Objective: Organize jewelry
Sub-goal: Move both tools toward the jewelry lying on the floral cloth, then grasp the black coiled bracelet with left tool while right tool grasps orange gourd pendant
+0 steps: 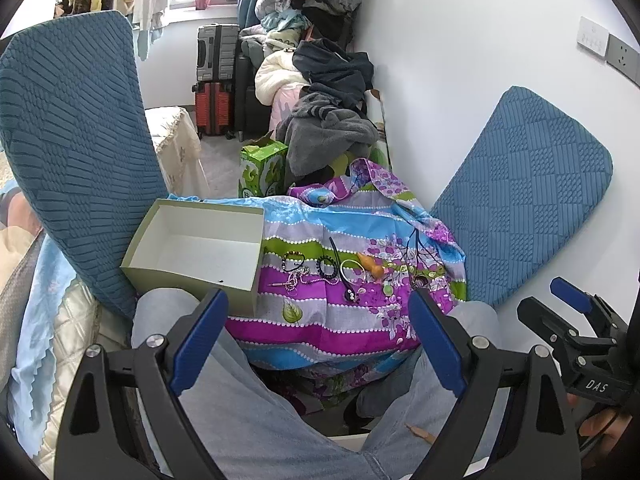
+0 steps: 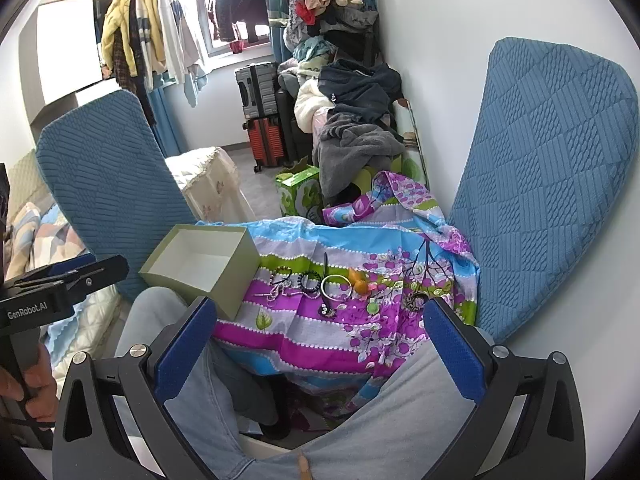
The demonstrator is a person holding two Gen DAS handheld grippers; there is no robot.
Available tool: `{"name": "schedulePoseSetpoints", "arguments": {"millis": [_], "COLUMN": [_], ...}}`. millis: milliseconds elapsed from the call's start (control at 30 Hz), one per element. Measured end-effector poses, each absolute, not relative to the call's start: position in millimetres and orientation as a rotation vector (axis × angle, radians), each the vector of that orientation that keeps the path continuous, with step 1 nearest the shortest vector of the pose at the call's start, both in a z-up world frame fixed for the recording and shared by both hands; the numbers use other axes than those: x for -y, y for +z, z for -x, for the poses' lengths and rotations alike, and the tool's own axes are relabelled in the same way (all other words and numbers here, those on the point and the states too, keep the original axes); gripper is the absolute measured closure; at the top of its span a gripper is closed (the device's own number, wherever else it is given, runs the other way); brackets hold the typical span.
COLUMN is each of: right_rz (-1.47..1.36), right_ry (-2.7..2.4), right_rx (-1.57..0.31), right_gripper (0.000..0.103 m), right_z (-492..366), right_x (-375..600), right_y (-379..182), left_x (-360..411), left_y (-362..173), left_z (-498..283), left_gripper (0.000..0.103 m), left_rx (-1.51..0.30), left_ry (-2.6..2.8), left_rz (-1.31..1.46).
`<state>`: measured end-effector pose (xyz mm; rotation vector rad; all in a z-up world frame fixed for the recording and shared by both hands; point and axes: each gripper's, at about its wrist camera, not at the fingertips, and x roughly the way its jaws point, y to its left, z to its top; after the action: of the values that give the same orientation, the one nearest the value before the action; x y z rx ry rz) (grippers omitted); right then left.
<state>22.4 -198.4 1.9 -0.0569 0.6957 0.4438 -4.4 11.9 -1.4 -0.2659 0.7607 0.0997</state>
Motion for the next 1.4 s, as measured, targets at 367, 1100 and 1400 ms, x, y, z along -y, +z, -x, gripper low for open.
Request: {"name": "schedulePoseSetpoints", "arguments": {"millis": [367,1100,1400], "right_rz": [0.04,0.016,0.02], "right_ry": [0.44,0.445,0.477], "right_rx": [-0.698,-0.651,-0.644], "right_gripper": [0.0,0.0,0.0], "right_z": [-21.6,-60.3,-86.9], "right_x": [197.1,206.2,195.1], "right_y": [0.6,-11.2,-31.6], "left_x": [-7.6,-19.7,-31.3], "left_y": [-4.5,-8.0,-41.0], "left_z": [6.5,-28.8,-56.2], "left_gripper": [0.012,0.012,0.012], "left_rx": [-0.764,-0.719,-0.763], "left_ry": [0.104,0.129,0.136], "left_rz": [0.263,0.245,0.295]}}
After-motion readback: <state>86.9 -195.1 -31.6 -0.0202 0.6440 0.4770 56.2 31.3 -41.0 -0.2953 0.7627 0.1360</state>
